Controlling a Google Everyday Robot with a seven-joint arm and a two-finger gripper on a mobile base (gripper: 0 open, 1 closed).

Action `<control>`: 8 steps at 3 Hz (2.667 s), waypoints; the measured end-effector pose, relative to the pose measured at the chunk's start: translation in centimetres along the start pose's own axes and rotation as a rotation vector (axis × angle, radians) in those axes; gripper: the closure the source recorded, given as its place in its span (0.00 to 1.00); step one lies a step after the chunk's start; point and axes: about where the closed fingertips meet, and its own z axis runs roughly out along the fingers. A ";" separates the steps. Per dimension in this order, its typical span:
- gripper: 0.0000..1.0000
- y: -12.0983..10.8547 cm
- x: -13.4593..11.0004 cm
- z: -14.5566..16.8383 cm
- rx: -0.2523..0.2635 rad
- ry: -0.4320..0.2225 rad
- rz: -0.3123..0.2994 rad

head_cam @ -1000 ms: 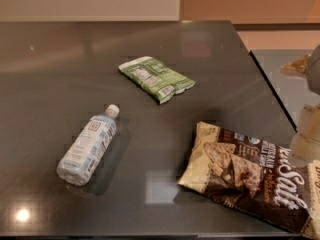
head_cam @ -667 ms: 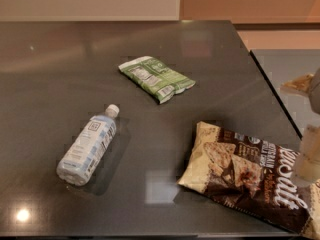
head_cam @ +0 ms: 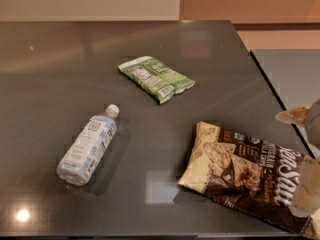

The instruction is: Move brown chip bag near green jalapeno chip bag

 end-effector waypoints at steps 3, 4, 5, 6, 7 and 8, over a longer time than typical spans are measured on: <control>0.17 2.1 0.9 3.3 -0.060 0.006 0.014; 0.39 2.0 0.8 3.5 -0.061 0.001 0.017; 0.64 1.7 0.5 3.3 -0.056 -0.002 0.021; 0.87 0.5 -0.4 1.9 -0.031 -0.018 0.018; 1.00 -2.0 -2.1 -0.3 0.015 -0.050 0.006; 1.00 -5.2 -3.8 -2.1 0.039 -0.108 0.015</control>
Offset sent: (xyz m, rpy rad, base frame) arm -0.0253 0.0046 -0.0462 0.0107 0.0838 0.0060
